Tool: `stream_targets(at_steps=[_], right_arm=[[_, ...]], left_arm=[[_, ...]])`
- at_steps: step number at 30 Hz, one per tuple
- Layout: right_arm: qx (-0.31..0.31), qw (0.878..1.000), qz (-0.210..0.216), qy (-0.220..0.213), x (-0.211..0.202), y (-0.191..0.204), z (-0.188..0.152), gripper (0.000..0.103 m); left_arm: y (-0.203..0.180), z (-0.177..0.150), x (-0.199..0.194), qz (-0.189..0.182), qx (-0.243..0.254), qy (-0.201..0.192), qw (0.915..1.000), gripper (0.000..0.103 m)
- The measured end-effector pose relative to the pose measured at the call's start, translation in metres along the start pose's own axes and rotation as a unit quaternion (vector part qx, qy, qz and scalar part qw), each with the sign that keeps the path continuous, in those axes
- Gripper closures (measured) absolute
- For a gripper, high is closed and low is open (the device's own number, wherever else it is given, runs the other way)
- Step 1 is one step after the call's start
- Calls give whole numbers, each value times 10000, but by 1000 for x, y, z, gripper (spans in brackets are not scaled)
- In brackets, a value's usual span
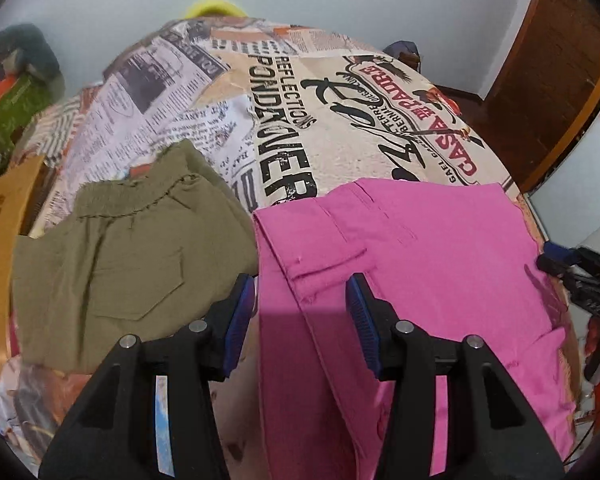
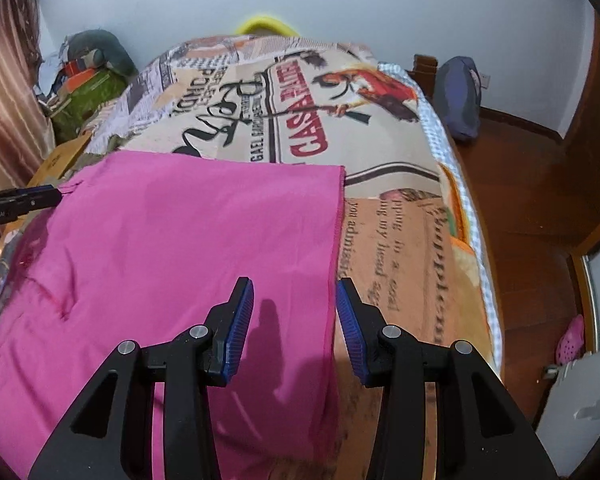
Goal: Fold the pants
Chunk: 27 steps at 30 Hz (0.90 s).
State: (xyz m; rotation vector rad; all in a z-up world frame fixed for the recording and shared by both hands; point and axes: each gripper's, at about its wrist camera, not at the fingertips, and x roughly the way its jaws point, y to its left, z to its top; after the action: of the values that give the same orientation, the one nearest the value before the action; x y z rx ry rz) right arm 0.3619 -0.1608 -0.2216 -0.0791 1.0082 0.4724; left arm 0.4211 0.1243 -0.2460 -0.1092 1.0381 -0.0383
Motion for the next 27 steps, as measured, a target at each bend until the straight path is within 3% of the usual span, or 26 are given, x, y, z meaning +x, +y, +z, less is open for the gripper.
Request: stream_targets(at_steps=[4, 6, 7, 8, 11, 14, 19, 21, 23, 24, 27], right_arm=[[-34, 9999, 26, -137, 10, 0, -3, 61], [-170, 9995, -178, -190, 10, 3, -2, 72], [-240, 9992, -226, -229, 9, 4, -2, 90], [-261, 9993, -141, -231, 9, 4, 0, 98], [-459, 9982, -259, -274, 11, 8, 4, 99], [-517, 9971, -449, -329, 15, 6, 10, 100], [-435, 9963, -630, -383, 20, 1, 14, 100], [-499, 9965, -584, -344, 18, 3, 15, 99], [-448, 9979, -386, -282, 13, 0, 17, 99], [-389, 9985, -296, -264, 9, -3, 20, 97], [-217, 9989, -133, -403, 1, -12, 31, 73]], left_arm=[[4, 2, 9, -149, -122, -10, 9998, 58], [1, 1, 9, -301, -41, -42, 9995, 76], [-1, 1, 8, -325, 4, -59, 9995, 81], [-5, 1, 7, -326, 84, -94, 9994, 91], [-18, 1, 3, -102, 352, -166, 9992, 94], [-26, -1, -4, 253, 576, -332, 9975, 94], [-17, 2, -5, 371, 443, -385, 9976, 94], [-16, 2, 3, 377, 512, -197, 9978, 91], [-11, 2, 2, 320, 500, -129, 9982, 81], [-7, 3, -1, 250, 450, -149, 9986, 72], [9, 9, -13, 220, 240, -395, 9987, 65]])
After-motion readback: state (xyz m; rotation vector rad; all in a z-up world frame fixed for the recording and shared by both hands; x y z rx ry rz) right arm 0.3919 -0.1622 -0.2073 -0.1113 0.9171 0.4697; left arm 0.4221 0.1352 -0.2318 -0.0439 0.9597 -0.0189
